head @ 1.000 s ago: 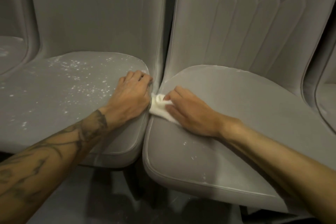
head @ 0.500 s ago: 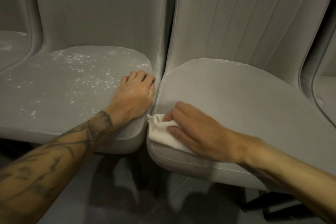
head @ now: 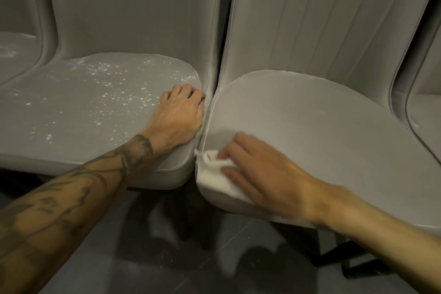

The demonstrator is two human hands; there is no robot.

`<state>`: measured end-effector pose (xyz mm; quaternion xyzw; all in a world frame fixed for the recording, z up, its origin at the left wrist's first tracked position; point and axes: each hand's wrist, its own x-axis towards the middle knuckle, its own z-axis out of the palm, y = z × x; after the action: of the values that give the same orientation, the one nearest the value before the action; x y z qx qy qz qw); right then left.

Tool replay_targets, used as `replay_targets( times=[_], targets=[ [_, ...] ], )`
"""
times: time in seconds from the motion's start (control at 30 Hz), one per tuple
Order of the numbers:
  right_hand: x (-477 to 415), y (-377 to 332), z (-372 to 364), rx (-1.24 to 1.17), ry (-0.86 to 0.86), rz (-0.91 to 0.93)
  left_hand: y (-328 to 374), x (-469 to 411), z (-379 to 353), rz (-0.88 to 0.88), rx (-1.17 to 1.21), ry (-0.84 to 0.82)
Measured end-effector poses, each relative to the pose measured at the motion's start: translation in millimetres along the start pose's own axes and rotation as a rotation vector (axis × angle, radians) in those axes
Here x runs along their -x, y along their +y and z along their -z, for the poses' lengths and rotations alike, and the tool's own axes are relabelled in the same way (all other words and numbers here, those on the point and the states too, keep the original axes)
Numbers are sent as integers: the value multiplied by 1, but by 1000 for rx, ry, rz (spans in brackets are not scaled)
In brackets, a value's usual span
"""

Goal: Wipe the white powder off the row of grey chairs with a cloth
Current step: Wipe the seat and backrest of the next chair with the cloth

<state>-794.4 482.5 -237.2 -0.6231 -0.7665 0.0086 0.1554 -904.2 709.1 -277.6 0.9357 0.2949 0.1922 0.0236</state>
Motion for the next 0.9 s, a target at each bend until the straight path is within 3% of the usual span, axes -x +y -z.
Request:
replay_targets(
  times=[0.1, 0.3, 0.47, 0.67, 0.77, 0.9],
  targets=[
    [-35, 9, -8, 54, 99, -146, 1, -1, 0, 5, -10, -16],
    [-4, -25, -13, 40, -44, 28, 2, 0, 1, 7, -22, -7],
    [-34, -20, -19, 142, 66, -93, 3, -1, 1, 26, -15, -33],
    [42, -29, -3, 144, -12, -89, -1, -2, -2, 8, 3, -25],
    [75, -20, 10, 145, 18, -217, -3, -1, -2, 4, 0, -26],
    [46, -34, -7, 183, 89, -184, -1, -2, 0, 4, -14, -36]
  ],
)
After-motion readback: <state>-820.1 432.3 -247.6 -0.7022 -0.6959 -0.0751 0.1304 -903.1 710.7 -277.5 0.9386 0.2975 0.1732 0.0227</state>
